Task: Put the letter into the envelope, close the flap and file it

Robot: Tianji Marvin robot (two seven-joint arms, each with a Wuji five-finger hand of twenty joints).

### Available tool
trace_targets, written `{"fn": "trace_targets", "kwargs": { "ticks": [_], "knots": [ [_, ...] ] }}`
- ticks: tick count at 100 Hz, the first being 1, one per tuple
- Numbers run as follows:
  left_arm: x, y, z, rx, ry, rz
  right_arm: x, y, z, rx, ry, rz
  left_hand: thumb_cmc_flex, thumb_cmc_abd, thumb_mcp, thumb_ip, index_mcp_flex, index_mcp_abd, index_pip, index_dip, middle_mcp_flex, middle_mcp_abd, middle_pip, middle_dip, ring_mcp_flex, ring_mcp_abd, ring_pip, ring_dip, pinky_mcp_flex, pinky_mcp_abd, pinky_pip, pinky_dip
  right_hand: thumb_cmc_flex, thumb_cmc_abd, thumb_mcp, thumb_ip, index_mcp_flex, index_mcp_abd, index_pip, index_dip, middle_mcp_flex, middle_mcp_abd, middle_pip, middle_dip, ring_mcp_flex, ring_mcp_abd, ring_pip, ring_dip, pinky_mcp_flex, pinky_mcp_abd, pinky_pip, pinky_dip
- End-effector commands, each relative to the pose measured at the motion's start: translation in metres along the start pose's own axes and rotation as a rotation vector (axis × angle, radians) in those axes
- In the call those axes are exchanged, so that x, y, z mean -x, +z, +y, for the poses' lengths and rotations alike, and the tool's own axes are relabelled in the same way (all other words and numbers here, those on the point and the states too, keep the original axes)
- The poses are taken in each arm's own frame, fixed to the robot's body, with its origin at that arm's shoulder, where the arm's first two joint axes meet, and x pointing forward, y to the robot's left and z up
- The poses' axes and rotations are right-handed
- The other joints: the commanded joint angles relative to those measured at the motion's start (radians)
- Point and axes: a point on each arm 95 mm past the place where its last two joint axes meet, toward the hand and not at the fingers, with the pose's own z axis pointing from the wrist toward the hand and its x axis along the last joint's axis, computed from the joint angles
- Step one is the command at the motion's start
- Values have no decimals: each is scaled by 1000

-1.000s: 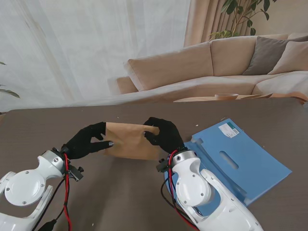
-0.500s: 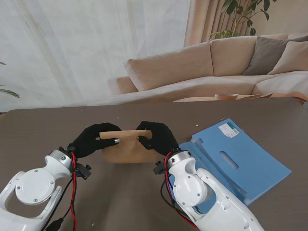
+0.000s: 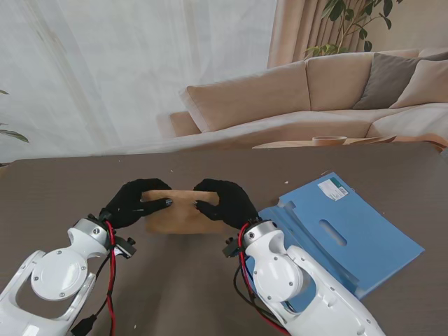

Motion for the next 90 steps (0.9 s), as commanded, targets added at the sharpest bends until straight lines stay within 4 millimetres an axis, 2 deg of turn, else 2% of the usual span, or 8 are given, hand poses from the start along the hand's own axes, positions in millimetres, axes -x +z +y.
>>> {"fn": "trace_targets", "kwargs": {
  "ticks": [1, 20, 39, 53, 69, 90],
  "knots": [
    [0, -1, 4, 5, 3, 6, -2, -4, -3, -7, 16, 4, 52, 43, 62, 12, 63, -34, 86, 41, 43, 5, 43, 18, 22, 12, 26, 8, 9, 21, 32, -7, -66, 49, -64, 31, -73, 21, -130, 57, -86, -21, -61, -41, -83, -34, -90, -36, -64, -17, -62, -15],
    [3, -1, 2, -19, 9, 7, -6, -8, 3, 27, 33, 9, 53, 43, 70, 10, 61, -26, 89, 64, 39, 11, 51, 24, 17, 18, 37, 13, 7, 21, 39, -14, -119, 83, -224, 5, -245, 30, -229, 3, -328, -30, -162, -124, -295, -67, -283, -102, -228, -44, -256, -65],
    [5, -1, 1, -34, -2, 5, -11, -14, 14, 72, 11, 2, 52, 43, 73, 8, 57, -27, 95, 87, 37, 13, 62, 35, 15, 20, 48, 20, 7, 21, 49, -16, -119, 104, -272, 7, -291, 22, -234, -23, -404, -36, -205, -161, -363, -88, -365, -139, -282, -58, -351, -87],
    [6, -2, 1, -41, 1, 7, -12, -25, 29, 116, -17, -29, 52, 45, 75, 6, 52, -27, 93, 94, 31, 12, 63, 37, 8, 19, 49, 22, 1, 18, 51, -18, -108, 121, -276, 11, -286, 17, -230, -29, -400, -36, -213, -168, -367, -91, -388, -152, -292, -55, -380, -97],
    [7, -5, -2, -49, -4, 13, -10, -47, 53, 159, -110, -93, 55, 51, 70, 6, 48, -24, 92, 101, 23, 11, 66, 42, -2, 21, 53, 27, -8, 13, 51, -21, -88, 131, -266, 18, -275, 9, -218, -29, -385, -40, -207, -166, -357, -88, -386, -152, -287, -51, -381, -95],
    [6, -8, -4, -42, -10, 21, 9, -81, 82, 134, -302, -225, 58, 53, 64, 7, 46, -21, 88, 101, 20, 10, 65, 40, -7, 21, 50, 31, -11, 12, 51, -23, -77, 130, -245, 25, -277, -10, -209, -28, -375, -49, -205, -166, -349, -93, -383, -151, -281, -52, -380, -93]
  ]
}}
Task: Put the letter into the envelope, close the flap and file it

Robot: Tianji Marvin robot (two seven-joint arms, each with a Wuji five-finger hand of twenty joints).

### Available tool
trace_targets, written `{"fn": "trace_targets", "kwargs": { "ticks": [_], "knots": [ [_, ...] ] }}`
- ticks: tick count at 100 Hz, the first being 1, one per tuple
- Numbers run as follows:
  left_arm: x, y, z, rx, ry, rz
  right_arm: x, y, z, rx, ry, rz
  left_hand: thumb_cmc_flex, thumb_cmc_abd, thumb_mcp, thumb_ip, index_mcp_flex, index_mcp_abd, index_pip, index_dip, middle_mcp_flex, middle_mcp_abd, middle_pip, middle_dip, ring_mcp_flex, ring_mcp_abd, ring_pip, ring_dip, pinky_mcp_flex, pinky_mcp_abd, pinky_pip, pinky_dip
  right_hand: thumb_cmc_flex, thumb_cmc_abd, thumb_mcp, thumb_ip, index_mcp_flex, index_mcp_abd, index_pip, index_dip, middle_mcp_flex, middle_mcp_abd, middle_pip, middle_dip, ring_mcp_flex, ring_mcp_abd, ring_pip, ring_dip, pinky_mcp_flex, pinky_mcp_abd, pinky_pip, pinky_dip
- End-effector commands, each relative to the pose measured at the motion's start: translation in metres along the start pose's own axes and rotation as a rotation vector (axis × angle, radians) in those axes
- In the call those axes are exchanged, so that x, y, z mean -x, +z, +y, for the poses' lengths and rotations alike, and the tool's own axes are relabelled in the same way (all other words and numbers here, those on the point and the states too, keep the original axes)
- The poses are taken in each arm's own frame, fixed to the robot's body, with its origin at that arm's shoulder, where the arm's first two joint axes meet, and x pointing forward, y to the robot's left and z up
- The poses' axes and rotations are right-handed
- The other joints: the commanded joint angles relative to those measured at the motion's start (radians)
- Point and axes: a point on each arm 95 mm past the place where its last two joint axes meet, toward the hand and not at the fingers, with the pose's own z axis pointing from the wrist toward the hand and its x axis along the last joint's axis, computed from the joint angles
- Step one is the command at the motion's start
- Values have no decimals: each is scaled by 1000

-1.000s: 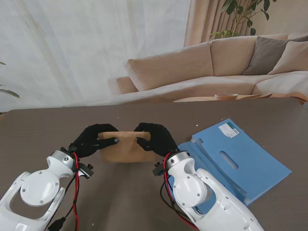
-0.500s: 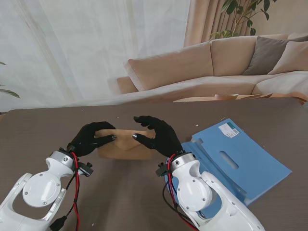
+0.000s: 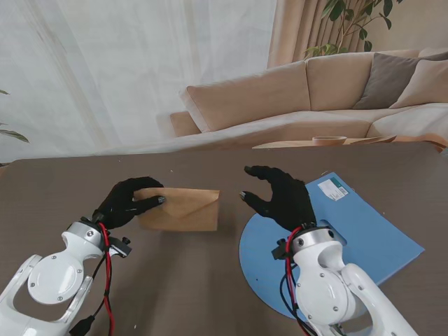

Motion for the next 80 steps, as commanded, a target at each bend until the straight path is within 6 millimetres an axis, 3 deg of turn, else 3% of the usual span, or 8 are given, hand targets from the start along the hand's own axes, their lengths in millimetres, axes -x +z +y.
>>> {"fn": "trace_targets", "kwargs": {
  "ticks": [1, 31, 66, 73, 80],
  "knots": [
    [-3, -2, 2, 22, -6, 8, 16, -11, 0, -40, -45, -39, 58, 53, 57, 9, 47, -24, 89, 42, 20, -3, 40, 17, -7, 10, 15, 29, -8, 6, 25, -10, 4, 9, 20, 15, -18, -39, 3, -12, 4, -27, 0, -5, -2, -44, -3, -11, -2, -21, -7, -6],
    [-6, -3, 4, 30, -8, 13, 88, -36, 16, -153, -241, -251, 62, 54, 52, 11, 48, -24, 88, 44, 19, -2, 41, 17, -7, 10, 12, 34, -9, 5, 24, -13, 39, -22, 163, 62, -17, -50, 44, -3, 30, -65, -20, -11, -2, -56, -4, -14, 2, -35, -4, -3],
    [-12, -4, 7, 43, 2, 24, 144, -40, 11, -293, -334, -425, 62, 56, 48, 12, 46, -27, 88, 46, 17, -5, 42, 19, -11, 8, 10, 40, -16, 0, 21, -17, 28, -11, 183, 74, -8, -55, 74, 7, 107, -73, -11, -9, -1, -56, 37, 2, 23, -54, 45, 14],
    [-12, -3, 7, 43, 4, 26, 152, -41, 9, -309, -356, -450, 62, 57, 47, 12, 46, -27, 87, 46, 16, -4, 42, 19, -12, 7, 10, 41, -15, 1, 22, -17, 25, -20, 191, 74, -9, -56, 84, 11, 112, -72, -5, -4, 2, -52, 97, 34, 39, -68, 118, 53],
    [-11, -3, 7, 45, 6, 27, 158, -41, 8, -320, -373, -475, 62, 56, 47, 12, 46, -26, 88, 47, 16, -3, 43, 19, -12, 7, 10, 42, -15, 0, 22, -17, 25, -35, 203, 70, -19, -51, 93, 17, 106, -69, 4, 1, 6, -52, 200, 91, 73, -97, 269, 153]
  ]
}}
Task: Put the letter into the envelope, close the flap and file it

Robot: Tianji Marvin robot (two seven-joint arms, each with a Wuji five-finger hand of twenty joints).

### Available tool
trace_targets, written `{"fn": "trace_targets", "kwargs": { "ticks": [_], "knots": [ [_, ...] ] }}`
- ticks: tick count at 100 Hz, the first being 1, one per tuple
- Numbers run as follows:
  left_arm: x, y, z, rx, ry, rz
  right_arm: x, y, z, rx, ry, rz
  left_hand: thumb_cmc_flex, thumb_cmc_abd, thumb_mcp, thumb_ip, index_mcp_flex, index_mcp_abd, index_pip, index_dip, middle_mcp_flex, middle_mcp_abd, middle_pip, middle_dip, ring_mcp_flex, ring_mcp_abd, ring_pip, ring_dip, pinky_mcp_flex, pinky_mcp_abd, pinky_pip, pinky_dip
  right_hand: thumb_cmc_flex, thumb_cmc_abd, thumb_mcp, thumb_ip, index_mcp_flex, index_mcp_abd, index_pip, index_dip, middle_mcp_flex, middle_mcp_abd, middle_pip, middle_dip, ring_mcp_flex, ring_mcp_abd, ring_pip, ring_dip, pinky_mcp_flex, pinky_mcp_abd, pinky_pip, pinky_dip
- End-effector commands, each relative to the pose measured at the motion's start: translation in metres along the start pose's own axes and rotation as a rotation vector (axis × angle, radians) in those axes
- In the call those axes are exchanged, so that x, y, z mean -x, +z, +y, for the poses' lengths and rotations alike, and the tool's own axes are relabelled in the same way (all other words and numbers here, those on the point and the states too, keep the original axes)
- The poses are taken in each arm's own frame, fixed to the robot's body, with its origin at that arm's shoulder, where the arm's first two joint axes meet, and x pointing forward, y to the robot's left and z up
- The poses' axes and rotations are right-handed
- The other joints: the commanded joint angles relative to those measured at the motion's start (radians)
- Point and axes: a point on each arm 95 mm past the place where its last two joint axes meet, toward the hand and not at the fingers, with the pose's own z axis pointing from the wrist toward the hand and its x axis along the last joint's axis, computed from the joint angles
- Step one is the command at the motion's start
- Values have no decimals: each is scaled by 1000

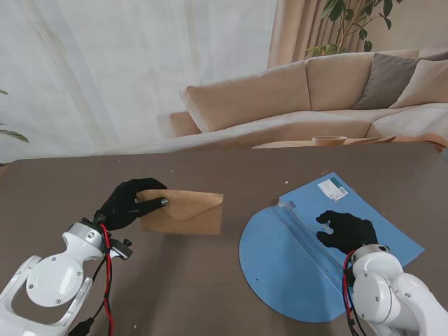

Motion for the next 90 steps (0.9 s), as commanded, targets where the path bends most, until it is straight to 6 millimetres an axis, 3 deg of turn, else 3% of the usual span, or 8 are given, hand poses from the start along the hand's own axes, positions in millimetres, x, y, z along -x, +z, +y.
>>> {"fn": "trace_targets", "kwargs": {
  "ticks": [1, 15, 40, 48, 59, 83, 90],
  "knots": [
    [-2, -1, 4, 19, -2, 7, 7, 2, -7, -32, -11, -32, 63, 57, 47, 12, 47, -28, 88, 45, 16, -4, 35, 19, -12, 7, 10, 32, -13, 0, 22, -16, 3, -25, 28, 16, -21, -14, 25, 18, 21, -11, 20, 8, 6, -28, 95, 58, 26, -39, 130, 87],
    [-1, -1, 5, 22, -2, 5, 12, 8, -13, -54, -36, -58, 63, 58, 46, 12, 47, -28, 88, 45, 16, -4, 35, 19, -13, 7, 10, 34, -16, -1, 21, -16, -9, -46, 43, 5, -58, 5, 37, 33, 17, -2, 29, 11, 0, -37, 254, 143, 73, -94, 304, 209],
    [-1, -1, 7, 21, -4, 3, 14, 20, -19, -93, -42, -74, 64, 59, 44, 13, 47, -29, 87, 45, 14, -3, 36, 19, -14, 7, 11, 36, -18, -2, 22, -15, -18, -65, 58, 7, -145, 50, 64, 61, 18, -11, -30, -15, -26, -50, 299, 163, 76, -122, 325, 266],
    [-1, -1, 7, 21, -4, 4, 13, 24, -21, -109, -68, -76, 63, 59, 43, 13, 46, -30, 87, 46, 14, -3, 37, 20, -17, 6, 11, 37, -19, -3, 22, -15, -29, -90, 38, -16, -178, 59, 63, 66, -12, -17, -47, -20, -69, -62, 304, 168, 46, -141, 318, 281],
    [0, -2, 7, 21, -5, 7, 11, 30, -26, -116, -142, -77, 63, 60, 40, 13, 45, -30, 88, 47, 11, -3, 38, 21, -19, 5, 12, 39, -21, -4, 23, -14, -63, -133, -17, -67, -240, 72, 72, 101, -88, -35, 55, 27, -152, -93, 353, 200, 2, -182, 310, 318],
    [1, -2, 6, 18, -8, 9, 4, 40, -37, -75, -237, -71, 64, 62, 36, 14, 44, -34, 89, 49, 9, -2, 42, 23, -21, 4, 18, 43, -23, -6, 26, -12, -60, -208, -45, -98, -244, 81, 111, 172, -80, -69, 215, 86, -161, -106, 421, 240, -3, -195, 319, 356],
    [1, -2, 6, 17, -10, 9, 2, 43, -40, -51, -246, -68, 65, 62, 36, 14, 44, -32, 90, 50, 10, -1, 43, 24, -21, 5, 20, 44, -22, -6, 28, -11, -46, -229, -55, -103, -228, 85, 175, 229, -57, -78, 269, 118, -148, -105, 480, 276, 17, -195, 336, 385]
  ]
}}
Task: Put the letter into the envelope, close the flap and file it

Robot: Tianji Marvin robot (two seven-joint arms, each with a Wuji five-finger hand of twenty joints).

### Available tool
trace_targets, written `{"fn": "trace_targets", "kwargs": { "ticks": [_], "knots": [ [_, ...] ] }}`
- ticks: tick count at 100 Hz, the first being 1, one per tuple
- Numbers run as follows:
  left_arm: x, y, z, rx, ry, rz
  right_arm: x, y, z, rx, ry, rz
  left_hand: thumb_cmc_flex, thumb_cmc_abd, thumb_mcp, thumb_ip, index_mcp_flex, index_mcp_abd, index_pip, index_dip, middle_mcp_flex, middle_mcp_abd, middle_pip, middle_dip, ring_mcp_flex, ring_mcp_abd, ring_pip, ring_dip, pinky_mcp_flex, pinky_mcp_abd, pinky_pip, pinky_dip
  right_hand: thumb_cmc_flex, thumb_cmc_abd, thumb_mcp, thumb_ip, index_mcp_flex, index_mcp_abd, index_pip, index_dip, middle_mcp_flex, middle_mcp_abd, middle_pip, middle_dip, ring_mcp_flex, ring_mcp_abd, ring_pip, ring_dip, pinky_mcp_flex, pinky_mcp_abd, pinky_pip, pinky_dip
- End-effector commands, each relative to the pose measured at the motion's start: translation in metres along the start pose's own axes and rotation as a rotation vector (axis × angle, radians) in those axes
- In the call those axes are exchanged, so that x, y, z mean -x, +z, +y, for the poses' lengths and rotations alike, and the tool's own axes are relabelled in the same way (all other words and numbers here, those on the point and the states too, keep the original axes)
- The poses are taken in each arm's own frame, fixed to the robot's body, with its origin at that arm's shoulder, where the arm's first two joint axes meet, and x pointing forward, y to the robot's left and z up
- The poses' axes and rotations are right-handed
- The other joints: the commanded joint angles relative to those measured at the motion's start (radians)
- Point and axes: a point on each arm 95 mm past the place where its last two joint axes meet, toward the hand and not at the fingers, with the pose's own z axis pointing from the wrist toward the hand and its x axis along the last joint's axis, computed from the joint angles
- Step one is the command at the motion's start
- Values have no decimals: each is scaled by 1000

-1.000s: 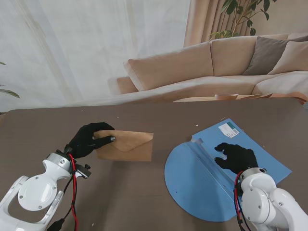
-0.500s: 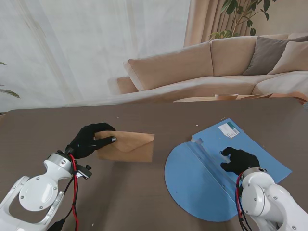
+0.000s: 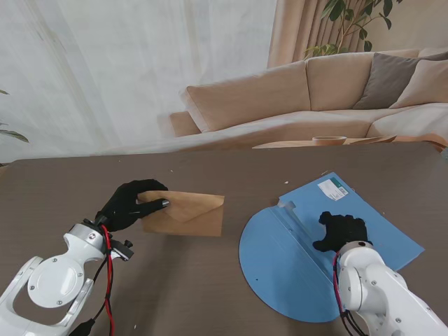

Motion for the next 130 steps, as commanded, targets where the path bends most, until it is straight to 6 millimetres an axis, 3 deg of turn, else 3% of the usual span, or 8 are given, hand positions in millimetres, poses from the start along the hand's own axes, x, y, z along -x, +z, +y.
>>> {"fn": "trace_targets", "kwargs": {
  "ticks": [1, 15, 40, 59, 69, 108, 114, 130],
  "knots": [
    [-1, -1, 3, 13, -9, 5, -4, 1, -7, -11, 1, 0, 65, 61, 36, 14, 44, -32, 90, 42, 10, -1, 42, 23, -22, 5, 19, 28, -12, -7, 28, -10, -3, -36, -13, -39, -13, 24, 58, 52, 9, -20, 49, 27, -4, -29, 53, 39, 18, -18, 50, 47],
    [0, -2, 3, 11, -10, 5, -8, 3, -9, 5, -10, -9, 65, 62, 34, 14, 43, -33, 90, 42, 9, -1, 44, 23, -22, 4, 22, 30, -13, -7, 30, -8, -4, -51, -13, -45, 8, 32, 132, 121, 53, -21, 71, 47, 36, -27, 133, 87, 68, -22, 84, 106],
    [0, -2, 1, 5, -11, 7, -10, 4, -16, -2, -33, -33, 65, 61, 32, 14, 43, -32, 90, 42, 9, 0, 46, 22, -22, 4, 25, 30, -13, -6, 32, -7, 10, -78, -21, -49, -45, 46, 150, 147, 13, -27, 118, 79, 17, -28, 153, 127, 49, -29, 82, 146],
    [1, -1, 1, 2, -9, 9, -11, 4, -21, 22, -78, -29, 65, 61, 32, 14, 43, -34, 91, 42, 8, 0, 48, 23, -22, 4, 29, 32, -12, -6, 35, -5, 30, -120, 19, -55, -132, -6, 186, 201, -73, -88, 180, 144, -20, -64, 152, 189, 27, -54, 77, 181],
    [1, -1, 1, 0, -10, 11, -12, 3, -22, 40, -96, -23, 65, 61, 32, 14, 43, -34, 91, 43, 8, 0, 50, 23, -22, 4, 32, 33, -12, -6, 37, -4, 34, -135, 60, -54, -140, -32, 184, 215, -74, -107, 136, 135, -12, -76, 148, 207, 37, -59, 79, 188],
    [1, -1, -1, -5, -10, 19, -10, 7, -26, 47, -117, -43, 63, 61, 32, 14, 44, -36, 92, 43, 8, 1, 53, 22, -22, 4, 36, 33, -11, -6, 40, -2, 37, -132, 96, -39, -53, -46, 113, 158, 72, -75, -85, -42, 13, -79, 134, 174, 52, -64, 82, 186],
    [1, -1, -1, -6, -10, 20, -10, 8, -27, 55, -119, -42, 63, 62, 32, 14, 44, -37, 92, 43, 8, 1, 53, 22, -22, 4, 37, 33, -12, -6, 40, -1, 45, -145, 100, -42, -37, -33, 114, 154, 100, -69, -67, -34, 13, -77, 135, 170, 50, -61, 82, 186],
    [1, 0, -1, -8, -10, 21, -12, 9, -28, 70, -128, -34, 63, 61, 32, 14, 43, -37, 92, 43, 7, 2, 54, 22, -22, 4, 38, 33, -12, -6, 41, -1, 73, -227, 162, -63, -20, -39, 141, 151, 129, -136, 142, 65, 18, -85, 146, 174, 48, -55, 82, 187]
  ]
}}
